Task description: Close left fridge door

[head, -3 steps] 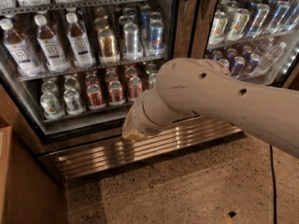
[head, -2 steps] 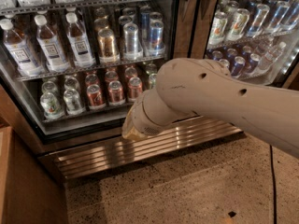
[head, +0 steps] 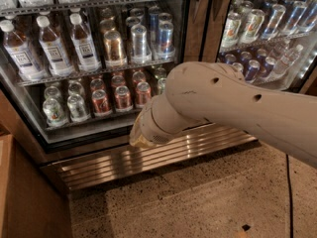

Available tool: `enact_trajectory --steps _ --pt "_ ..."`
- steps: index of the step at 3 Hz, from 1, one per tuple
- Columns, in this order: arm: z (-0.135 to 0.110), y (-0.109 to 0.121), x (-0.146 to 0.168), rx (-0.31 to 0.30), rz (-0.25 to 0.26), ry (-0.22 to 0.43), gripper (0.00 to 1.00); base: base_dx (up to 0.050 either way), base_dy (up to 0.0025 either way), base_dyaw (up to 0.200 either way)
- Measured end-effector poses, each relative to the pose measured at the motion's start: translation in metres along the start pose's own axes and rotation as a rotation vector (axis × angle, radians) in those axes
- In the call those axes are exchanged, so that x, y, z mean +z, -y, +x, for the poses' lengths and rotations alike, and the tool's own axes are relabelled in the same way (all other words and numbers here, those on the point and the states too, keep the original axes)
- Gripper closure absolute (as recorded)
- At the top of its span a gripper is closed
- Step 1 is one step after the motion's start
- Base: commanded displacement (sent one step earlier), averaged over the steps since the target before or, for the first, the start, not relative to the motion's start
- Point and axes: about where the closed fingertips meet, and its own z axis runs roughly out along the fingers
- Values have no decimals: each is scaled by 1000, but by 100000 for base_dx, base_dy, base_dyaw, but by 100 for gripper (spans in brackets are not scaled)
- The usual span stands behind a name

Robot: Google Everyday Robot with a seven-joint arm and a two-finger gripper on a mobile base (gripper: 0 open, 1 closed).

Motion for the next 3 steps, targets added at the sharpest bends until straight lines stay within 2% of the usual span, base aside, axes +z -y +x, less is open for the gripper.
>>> enact_trajectory --steps 2,3 --pt "0 0 0 0 0 0 11 0 0 0" --pt "0 0 0 0 0 0 0 0 0 0"
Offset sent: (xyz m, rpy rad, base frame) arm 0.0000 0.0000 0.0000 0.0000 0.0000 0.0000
